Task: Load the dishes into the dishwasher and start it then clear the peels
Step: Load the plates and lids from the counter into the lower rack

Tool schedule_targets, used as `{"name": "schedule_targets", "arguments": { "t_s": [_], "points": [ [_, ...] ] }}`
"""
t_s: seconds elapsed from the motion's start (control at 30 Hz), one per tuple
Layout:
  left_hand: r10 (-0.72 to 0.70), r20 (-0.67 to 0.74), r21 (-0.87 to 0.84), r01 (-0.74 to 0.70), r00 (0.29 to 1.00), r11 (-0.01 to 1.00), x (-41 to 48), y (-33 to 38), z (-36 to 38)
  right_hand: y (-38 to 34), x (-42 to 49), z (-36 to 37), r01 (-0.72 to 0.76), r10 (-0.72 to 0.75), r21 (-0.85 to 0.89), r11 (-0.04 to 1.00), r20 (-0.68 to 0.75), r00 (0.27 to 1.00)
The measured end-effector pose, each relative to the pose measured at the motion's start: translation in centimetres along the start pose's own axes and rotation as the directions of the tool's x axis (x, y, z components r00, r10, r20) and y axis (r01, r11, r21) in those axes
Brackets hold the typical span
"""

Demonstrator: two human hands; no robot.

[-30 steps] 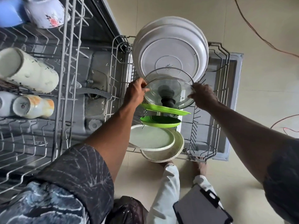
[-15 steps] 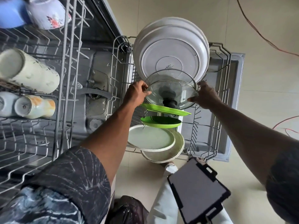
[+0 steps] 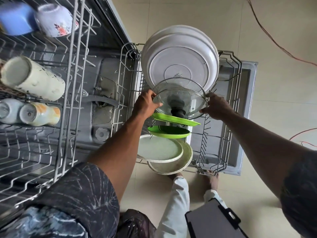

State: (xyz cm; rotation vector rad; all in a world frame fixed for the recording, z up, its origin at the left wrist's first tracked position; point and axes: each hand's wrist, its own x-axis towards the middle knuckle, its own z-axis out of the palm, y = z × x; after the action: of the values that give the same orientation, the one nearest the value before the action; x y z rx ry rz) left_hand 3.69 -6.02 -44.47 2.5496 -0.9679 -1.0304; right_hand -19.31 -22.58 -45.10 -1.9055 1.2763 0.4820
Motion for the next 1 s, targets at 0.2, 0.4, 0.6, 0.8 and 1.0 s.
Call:
{"name": "schedule_targets", "arguments": {
  "t_s": [0.2,0.4,0.6,0.8,1.0],
  "points": [
    [-0.016,-0.032,-0.012,0.016,0.999,1.0,-1.1,0.4,0.3,-0.2,-0.5,-0.6,0.039,-0.036,-0.065,0.997,0.034,0.999],
    [-0.074,-0.063,-0.095,0.068,0.995,0.993,-3.1,0.6,1.0,-1.4,-1.8,-1.4,0.117,-0.106,-0.185,0.976,0.068,0.992],
    [-0.079,-0.125,-0.135,0.062,0.989,0.989,-6.8,1.2,1.0,-3.2,-3.3,-2.6,0.16,-0.134,-0.254,0.954,0.115,0.984],
    [-0.123,-0.248,-0.126,0.094,0.961,0.988,-11.6,3.4,0.9,-3.7,-4.5,-4.6,0.275,-0.218,-0.323,0.905,0.2,0.955],
    [-0.194,-0.39,-0.086,0.174,0.9,0.981,-18.5,8.0,2.8,-2.6,-8.2,-7.5,0.516,-0.407,-0.424,0.744,0.325,0.854]
  ]
}}
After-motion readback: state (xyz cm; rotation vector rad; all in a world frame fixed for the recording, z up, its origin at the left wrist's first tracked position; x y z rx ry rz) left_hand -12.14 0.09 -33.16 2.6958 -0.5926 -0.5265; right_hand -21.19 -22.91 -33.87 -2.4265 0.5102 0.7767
